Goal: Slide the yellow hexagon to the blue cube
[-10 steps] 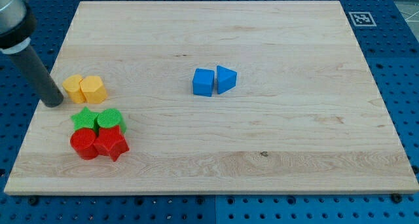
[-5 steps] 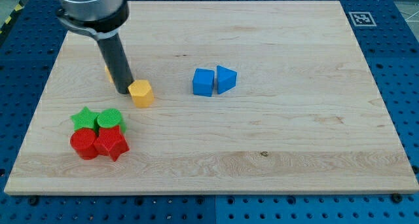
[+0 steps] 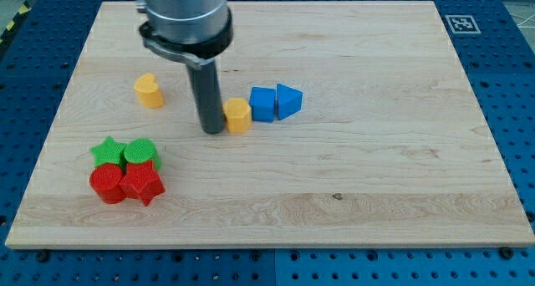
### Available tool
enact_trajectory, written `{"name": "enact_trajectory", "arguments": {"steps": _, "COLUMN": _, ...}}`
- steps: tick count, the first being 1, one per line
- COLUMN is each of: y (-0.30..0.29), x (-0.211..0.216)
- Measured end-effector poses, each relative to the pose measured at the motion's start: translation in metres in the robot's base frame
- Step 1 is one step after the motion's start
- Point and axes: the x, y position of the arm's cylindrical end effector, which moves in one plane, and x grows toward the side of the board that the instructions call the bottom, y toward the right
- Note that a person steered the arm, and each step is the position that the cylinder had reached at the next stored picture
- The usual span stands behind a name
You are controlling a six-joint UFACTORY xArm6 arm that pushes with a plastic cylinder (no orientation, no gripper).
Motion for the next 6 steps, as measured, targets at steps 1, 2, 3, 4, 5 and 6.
{"name": "enact_trajectory", "arguments": {"steps": 1, "y": 0.022, "x": 0.000}}
{"name": "enact_trajectory", "arguments": {"steps": 2, "y": 0.041, "x": -0.001}}
{"name": "enact_trajectory", "arguments": {"steps": 3, "y": 0.056, "x": -0.002}}
{"name": "enact_trajectory", "arguments": {"steps": 4, "y": 0.065, "x": -0.004}}
{"name": "enact_trajectory", "arguments": {"steps": 5, "y": 0.070, "x": -0.007}}
{"name": "enact_trajectory", "arguments": {"steps": 6, "y": 0.048, "x": -0.007}}
